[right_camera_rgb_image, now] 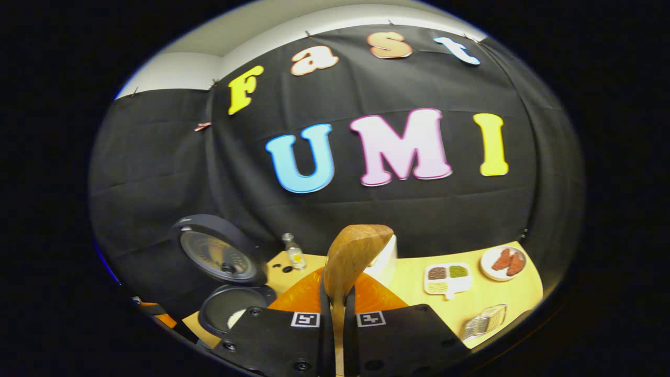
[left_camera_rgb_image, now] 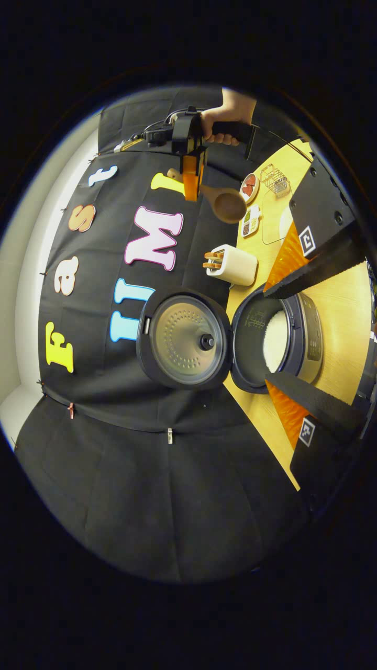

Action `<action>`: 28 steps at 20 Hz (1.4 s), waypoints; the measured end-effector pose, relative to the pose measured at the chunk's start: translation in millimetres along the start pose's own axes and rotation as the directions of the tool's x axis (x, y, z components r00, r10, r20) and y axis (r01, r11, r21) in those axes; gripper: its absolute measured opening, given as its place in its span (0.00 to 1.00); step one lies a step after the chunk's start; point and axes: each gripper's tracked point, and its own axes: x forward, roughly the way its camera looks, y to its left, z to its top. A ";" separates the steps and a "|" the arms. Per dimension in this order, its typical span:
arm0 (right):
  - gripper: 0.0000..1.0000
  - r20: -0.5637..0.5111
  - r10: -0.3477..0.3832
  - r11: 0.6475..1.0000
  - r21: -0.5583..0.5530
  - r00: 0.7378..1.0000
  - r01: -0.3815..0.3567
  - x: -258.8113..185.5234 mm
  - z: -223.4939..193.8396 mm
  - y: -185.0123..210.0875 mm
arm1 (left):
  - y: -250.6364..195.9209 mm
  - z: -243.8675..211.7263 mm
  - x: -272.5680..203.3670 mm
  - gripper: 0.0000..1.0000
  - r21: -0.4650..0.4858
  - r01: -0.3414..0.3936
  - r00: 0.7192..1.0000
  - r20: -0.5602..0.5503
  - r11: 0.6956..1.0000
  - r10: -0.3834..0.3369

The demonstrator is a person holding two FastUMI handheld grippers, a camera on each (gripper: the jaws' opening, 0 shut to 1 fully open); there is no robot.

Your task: Close the left gripper, press the button to open the rice cooker; take a wooden spoon from the chopstick holder with the right hand, scoop a spoonful of rice and pour it into the rice cooker, then put the wooden spoon back into the chopstick holder.

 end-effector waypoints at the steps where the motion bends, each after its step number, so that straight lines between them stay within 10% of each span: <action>1: 0.10 0.006 -0.036 0.999 0.018 0.999 0.035 -4.5 2.4 -24.8 | -8.8 1.8 2.6 0.95 -0.008 0.005 1.000 0.002 1.000 -0.005; 13: 0.11 -0.046 -0.309 0.932 0.185 0.950 0.312 -43.1 -26.7 -238.1 | -97.5 0.7 20.6 0.95 -0.027 -0.011 1.000 -0.027 1.000 0.011; 28: 0.11 -0.218 -0.372 0.846 0.321 0.902 0.426 -19.8 -122.8 -326.1 | -133.3 34.8 18.7 0.95 0.020 -0.112 0.994 -0.005 0.993 0.113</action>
